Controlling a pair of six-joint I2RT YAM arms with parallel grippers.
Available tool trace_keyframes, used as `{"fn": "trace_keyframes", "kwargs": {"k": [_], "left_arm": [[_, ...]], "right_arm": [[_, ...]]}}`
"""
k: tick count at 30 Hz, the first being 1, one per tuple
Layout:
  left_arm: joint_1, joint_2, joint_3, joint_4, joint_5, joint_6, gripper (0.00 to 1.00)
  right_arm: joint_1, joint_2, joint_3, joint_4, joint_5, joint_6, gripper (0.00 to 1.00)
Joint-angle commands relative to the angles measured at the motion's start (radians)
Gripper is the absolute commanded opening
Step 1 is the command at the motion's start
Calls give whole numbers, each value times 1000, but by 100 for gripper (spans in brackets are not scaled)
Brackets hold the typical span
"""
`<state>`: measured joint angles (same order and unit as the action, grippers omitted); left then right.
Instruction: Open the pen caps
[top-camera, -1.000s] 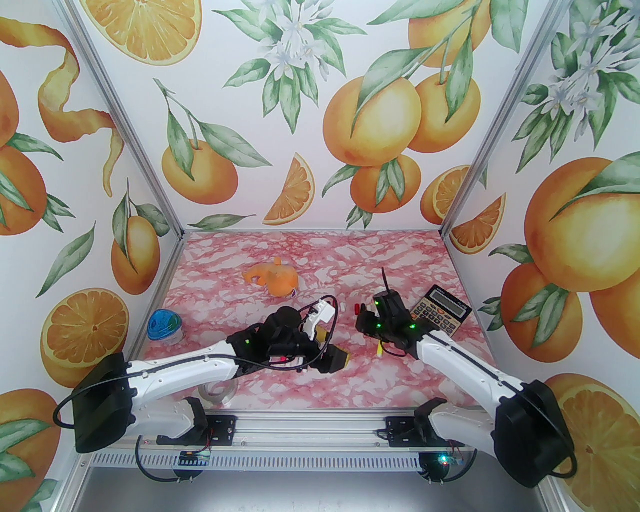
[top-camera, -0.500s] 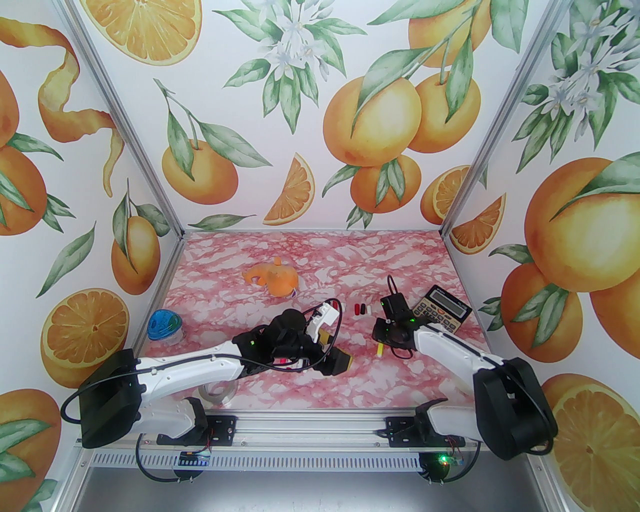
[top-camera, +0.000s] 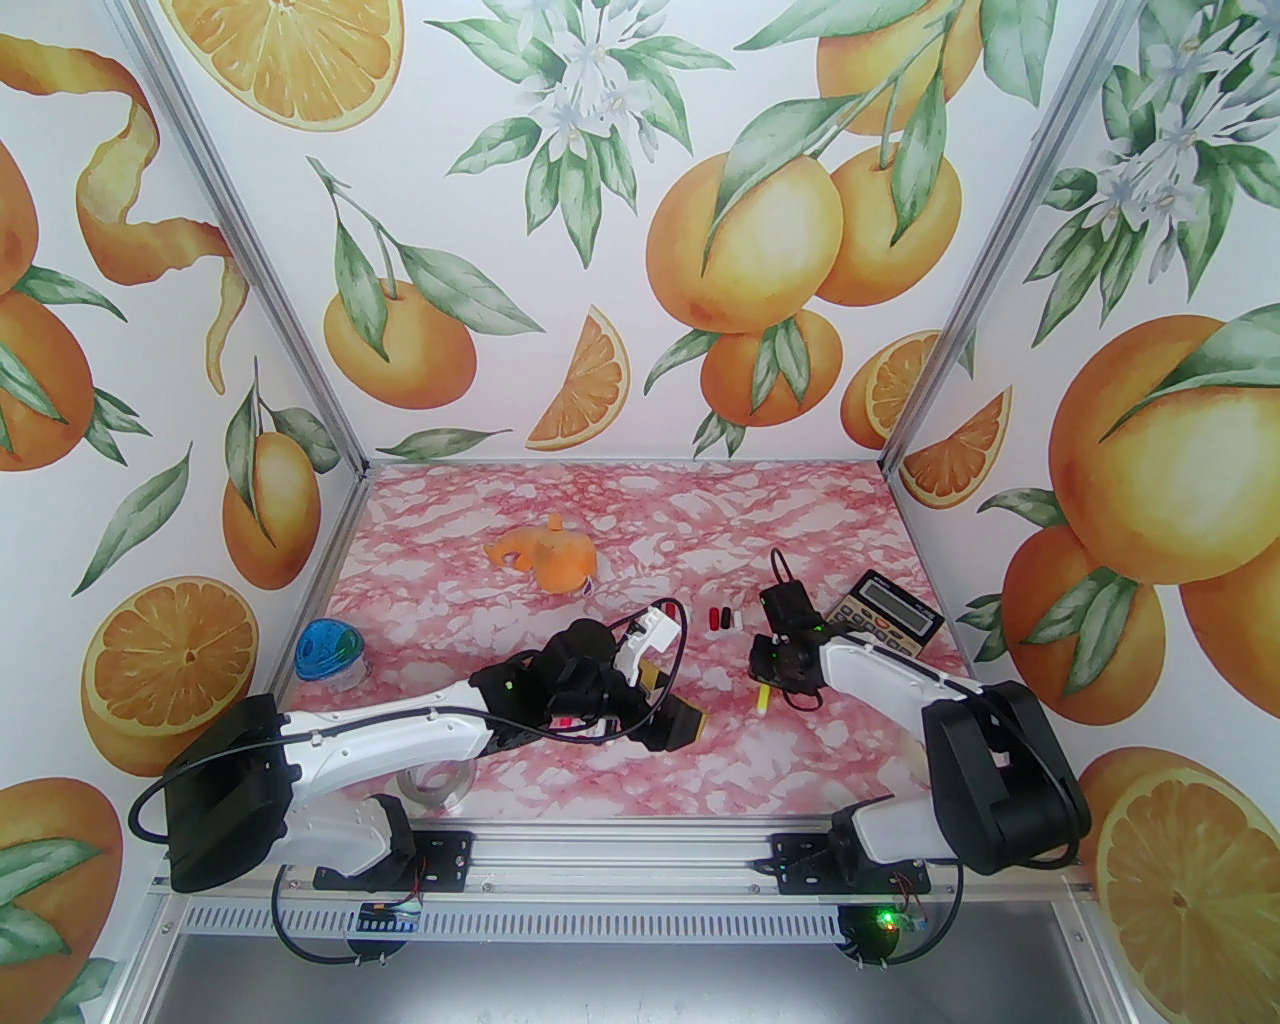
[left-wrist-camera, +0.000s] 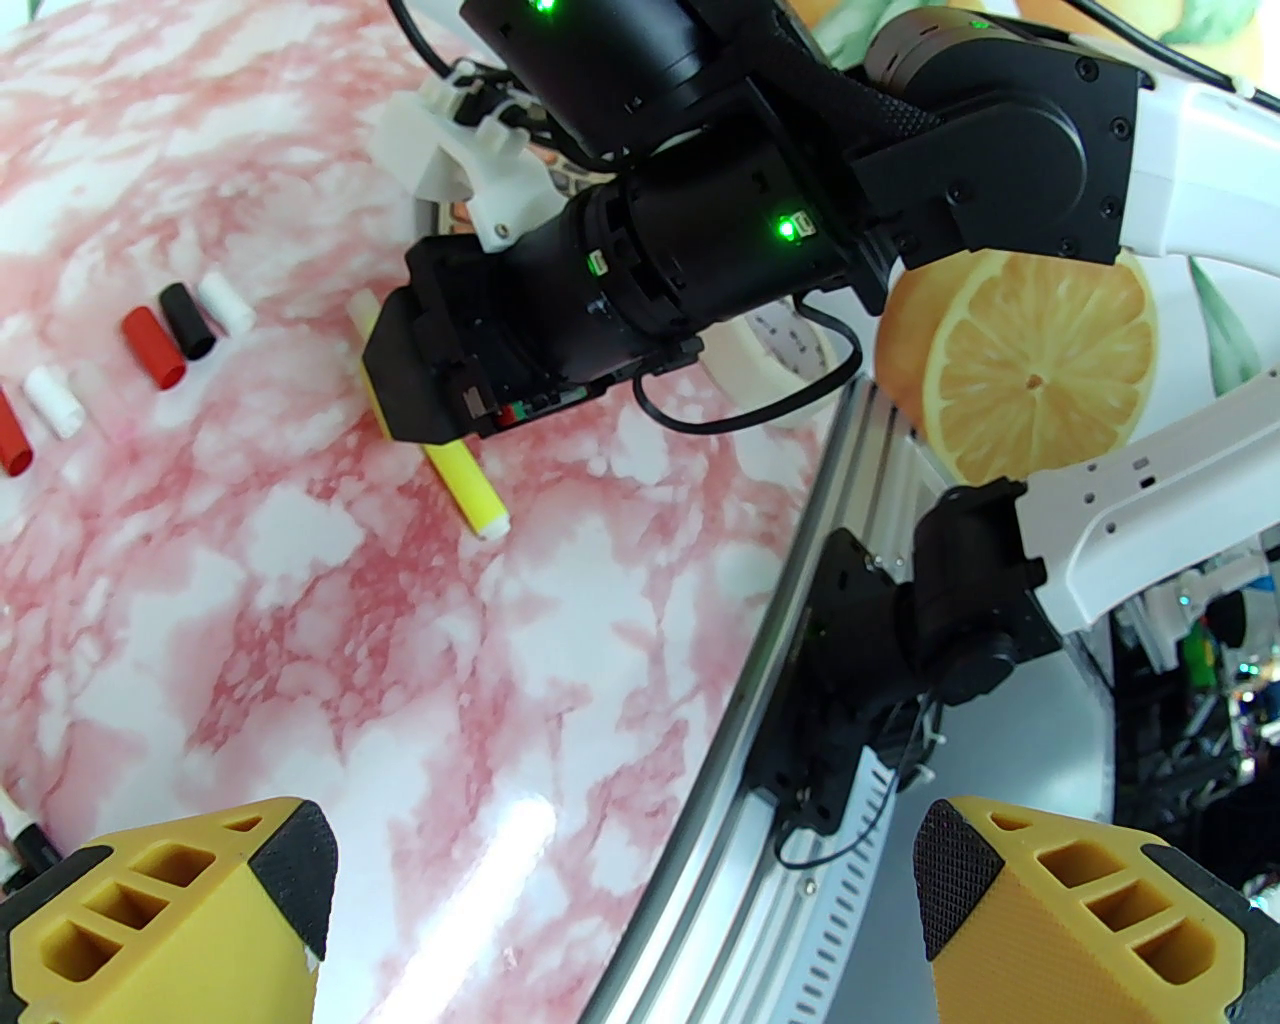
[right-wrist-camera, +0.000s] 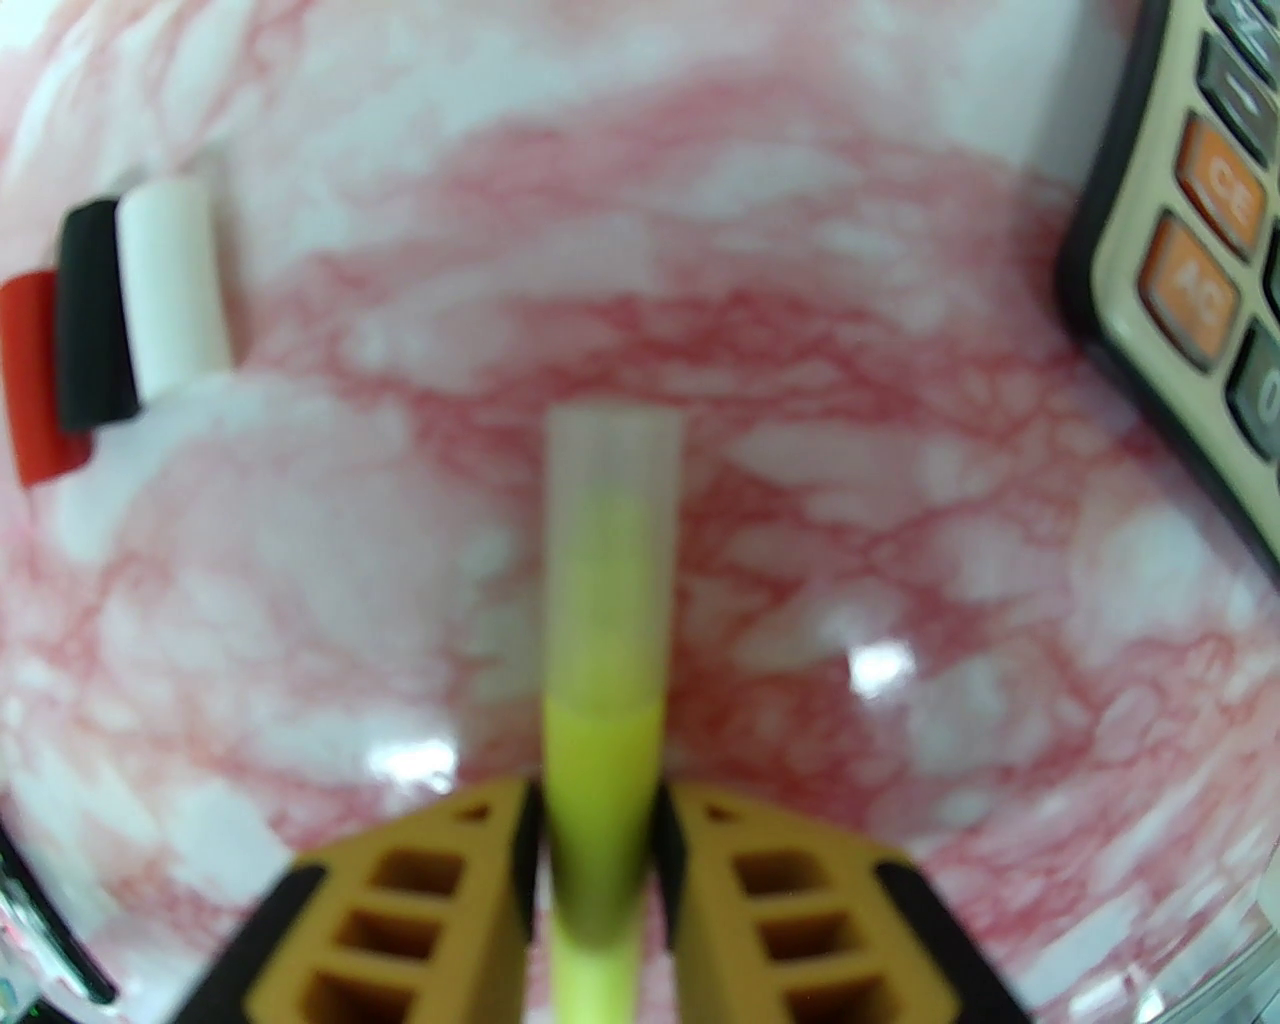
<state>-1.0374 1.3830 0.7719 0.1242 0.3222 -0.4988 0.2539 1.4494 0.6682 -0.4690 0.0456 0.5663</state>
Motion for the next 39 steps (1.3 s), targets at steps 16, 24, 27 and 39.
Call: {"fn": "trace_keyframes", "kwargs": {"k": [16, 24, 27, 39], "left_arm": [[23, 28, -20, 134, 24, -81, 97], [96, 31, -98, 322, 85, -212, 91], [129, 35, -125, 390, 114, -265, 88], [189, 87, -154, 629, 240, -419, 76]], "right_arm": [[37, -275, -29, 52, -80, -1, 24], [117, -448, -46, 161, -264, 112, 24], [141, -469, -38, 208, -320, 155, 24], [203, -472, -86, 541, -519, 353, 25]]}}
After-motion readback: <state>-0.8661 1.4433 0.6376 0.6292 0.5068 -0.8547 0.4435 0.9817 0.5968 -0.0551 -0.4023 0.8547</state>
